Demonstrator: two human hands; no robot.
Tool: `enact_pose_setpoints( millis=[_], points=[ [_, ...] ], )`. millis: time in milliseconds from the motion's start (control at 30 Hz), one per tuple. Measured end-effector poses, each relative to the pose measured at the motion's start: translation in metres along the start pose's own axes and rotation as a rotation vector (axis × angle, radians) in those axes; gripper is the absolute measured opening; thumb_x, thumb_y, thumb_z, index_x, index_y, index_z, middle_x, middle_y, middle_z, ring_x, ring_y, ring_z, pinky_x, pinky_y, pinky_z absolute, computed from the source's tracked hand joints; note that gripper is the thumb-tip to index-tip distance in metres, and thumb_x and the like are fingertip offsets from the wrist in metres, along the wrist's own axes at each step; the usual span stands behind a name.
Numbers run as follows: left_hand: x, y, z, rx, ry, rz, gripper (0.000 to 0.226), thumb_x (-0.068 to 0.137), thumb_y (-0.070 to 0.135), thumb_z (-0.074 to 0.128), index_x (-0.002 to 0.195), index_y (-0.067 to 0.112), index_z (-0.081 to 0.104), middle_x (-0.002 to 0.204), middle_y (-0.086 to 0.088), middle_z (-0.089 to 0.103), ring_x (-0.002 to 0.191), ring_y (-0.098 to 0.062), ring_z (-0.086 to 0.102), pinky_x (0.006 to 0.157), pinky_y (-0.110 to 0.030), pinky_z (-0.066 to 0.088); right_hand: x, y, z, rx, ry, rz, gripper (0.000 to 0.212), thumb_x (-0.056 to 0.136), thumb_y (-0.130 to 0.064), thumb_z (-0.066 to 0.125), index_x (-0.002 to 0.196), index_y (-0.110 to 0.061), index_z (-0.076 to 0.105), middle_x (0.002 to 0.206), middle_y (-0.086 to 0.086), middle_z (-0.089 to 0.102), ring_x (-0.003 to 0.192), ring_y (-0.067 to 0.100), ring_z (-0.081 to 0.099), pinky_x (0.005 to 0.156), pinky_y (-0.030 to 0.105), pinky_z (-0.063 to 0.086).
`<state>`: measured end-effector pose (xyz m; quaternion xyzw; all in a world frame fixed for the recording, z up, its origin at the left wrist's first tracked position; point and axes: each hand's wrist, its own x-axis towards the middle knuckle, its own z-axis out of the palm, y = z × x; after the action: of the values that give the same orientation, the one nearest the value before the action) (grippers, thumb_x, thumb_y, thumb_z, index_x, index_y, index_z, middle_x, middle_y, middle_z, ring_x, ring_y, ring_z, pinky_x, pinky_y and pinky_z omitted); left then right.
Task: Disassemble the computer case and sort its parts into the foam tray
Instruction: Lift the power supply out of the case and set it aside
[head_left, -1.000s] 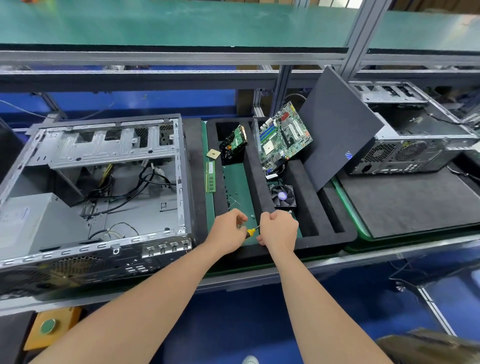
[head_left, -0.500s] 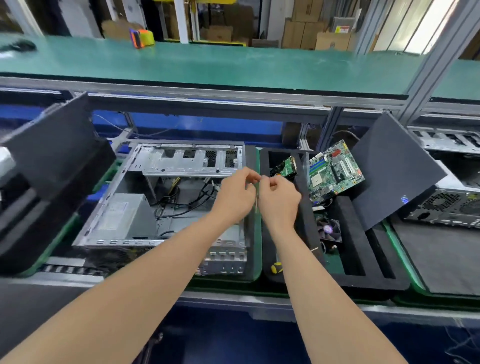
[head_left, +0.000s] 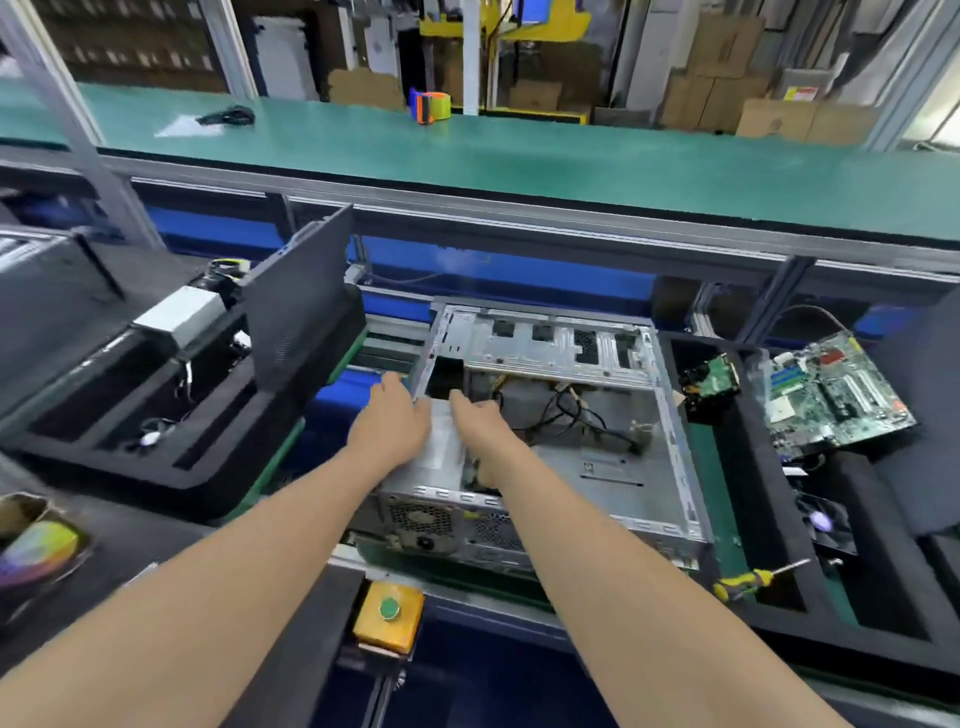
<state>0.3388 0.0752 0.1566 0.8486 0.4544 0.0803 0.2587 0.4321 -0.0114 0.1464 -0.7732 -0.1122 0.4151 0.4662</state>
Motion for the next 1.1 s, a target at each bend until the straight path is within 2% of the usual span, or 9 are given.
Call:
enact_pose_setpoints(
  millis=[67, 233, 300, 400, 533, 667, 800, 1000, 1100],
  points=[
    [0.002, -0.012, 0.01, 0.034, -0.126, -0.01, 0.048, 0.107, 0.04, 0.029, 0.137, 0.004, 0.04, 0.136, -0.024, 0.048, 0.117, -0.047, 0.052, 0.08, -0.043, 0.036, 0.009, 0.001, 0.012, -0.011, 0.002, 0.04, 0.097, 0.099, -0.076, 0.039, 0.165, -0.006, 0.024, 0.164, 0.011, 0.037, 0.14, 0.034, 0.046, 0.109, 0.042, 0.042],
    [0.002, -0.015, 0.019, -0.039, -0.024, 0.031, 0.049, 0.108, 0.048, 0.028, 0.125, 0.004, 0.041, 0.127, -0.028, 0.057, 0.112, -0.047, 0.056, 0.079, -0.045, 0.039, 0.02, 0.008, 0.017, -0.095, 0.137, -0.019, 0.087, 0.095, -0.075, 0.047, 0.154, -0.012, 0.048, 0.155, 0.008, 0.051, 0.136, 0.032, 0.052, 0.107, 0.042, 0.046],
    [0.005, -0.014, 0.02, -0.007, -0.012, 0.062, 0.045, 0.109, 0.045, 0.029, 0.123, 0.005, 0.041, 0.126, -0.027, 0.057, 0.111, -0.047, 0.057, 0.079, -0.045, 0.041, 0.021, 0.007, 0.019, -0.109, 0.183, -0.05, 0.067, 0.096, -0.067, 0.046, 0.13, -0.011, 0.061, 0.133, 0.01, 0.059, 0.12, 0.03, 0.055, 0.091, 0.04, 0.043],
    [0.006, -0.013, 0.02, 0.003, -0.009, 0.084, 0.041, 0.109, 0.045, 0.03, 0.12, 0.007, 0.041, 0.124, -0.027, 0.058, 0.11, -0.047, 0.058, 0.076, -0.045, 0.041, 0.02, 0.005, 0.021, -0.128, 0.229, -0.076, 0.045, 0.097, -0.058, 0.043, 0.091, -0.014, 0.053, 0.102, 0.008, 0.05, 0.098, 0.025, 0.043, 0.082, 0.04, 0.035],
    [0.007, -0.015, 0.021, -0.047, 0.016, 0.083, 0.05, 0.107, 0.053, 0.028, 0.122, 0.008, 0.041, 0.122, -0.026, 0.06, 0.107, -0.046, 0.059, 0.075, -0.043, 0.04, 0.014, 0.007, 0.022, -0.073, 0.302, -0.135, 0.039, 0.095, -0.055, 0.048, 0.08, -0.022, 0.064, 0.084, -0.001, 0.061, 0.086, 0.026, 0.05, 0.077, 0.038, 0.04],
    [0.006, -0.015, 0.02, -0.054, 0.018, 0.075, 0.05, 0.106, 0.055, 0.029, 0.121, 0.009, 0.042, 0.119, -0.022, 0.061, 0.103, -0.042, 0.06, 0.076, -0.045, 0.046, 0.012, 0.002, 0.024, -0.048, 0.355, -0.172, 0.053, 0.093, -0.046, 0.05, 0.044, -0.027, 0.043, 0.056, -0.007, 0.045, 0.069, 0.022, 0.041, 0.062, 0.037, 0.03],
    [0.006, -0.019, 0.021, -0.099, 0.033, 0.073, 0.052, 0.104, 0.06, 0.029, 0.119, 0.012, 0.043, 0.114, -0.019, 0.063, 0.092, -0.037, 0.057, 0.073, -0.043, 0.046, 0.011, 0.005, 0.023, -0.061, 0.371, -0.219, 0.035, 0.088, -0.048, 0.052, 0.065, -0.023, 0.049, 0.065, -0.004, 0.048, 0.067, 0.019, 0.041, 0.061, 0.035, 0.031],
    [0.006, -0.018, 0.019, -0.115, 0.015, 0.034, 0.059, 0.102, 0.063, 0.03, 0.131, 0.013, 0.041, 0.123, -0.021, 0.061, 0.106, -0.042, 0.059, 0.075, -0.043, 0.045, 0.006, 0.001, 0.017, -0.095, 0.329, -0.146, 0.04, 0.087, -0.056, 0.058, 0.068, -0.022, 0.051, 0.067, -0.004, 0.052, 0.073, 0.022, 0.048, 0.068, 0.037, 0.037],
    [0.002, -0.022, 0.019, -0.113, 0.002, 0.023, 0.054, 0.102, 0.061, 0.031, 0.127, 0.014, 0.041, 0.12, -0.019, 0.061, 0.092, -0.035, 0.053, 0.073, -0.042, 0.043, 0.005, 0.005, 0.009, -0.021, 0.055, 0.025, 0.05, 0.09, -0.075, 0.055, 0.118, -0.036, 0.068, 0.123, -0.006, 0.065, 0.112, 0.021, 0.061, 0.094, 0.041, 0.042]
  ],
)
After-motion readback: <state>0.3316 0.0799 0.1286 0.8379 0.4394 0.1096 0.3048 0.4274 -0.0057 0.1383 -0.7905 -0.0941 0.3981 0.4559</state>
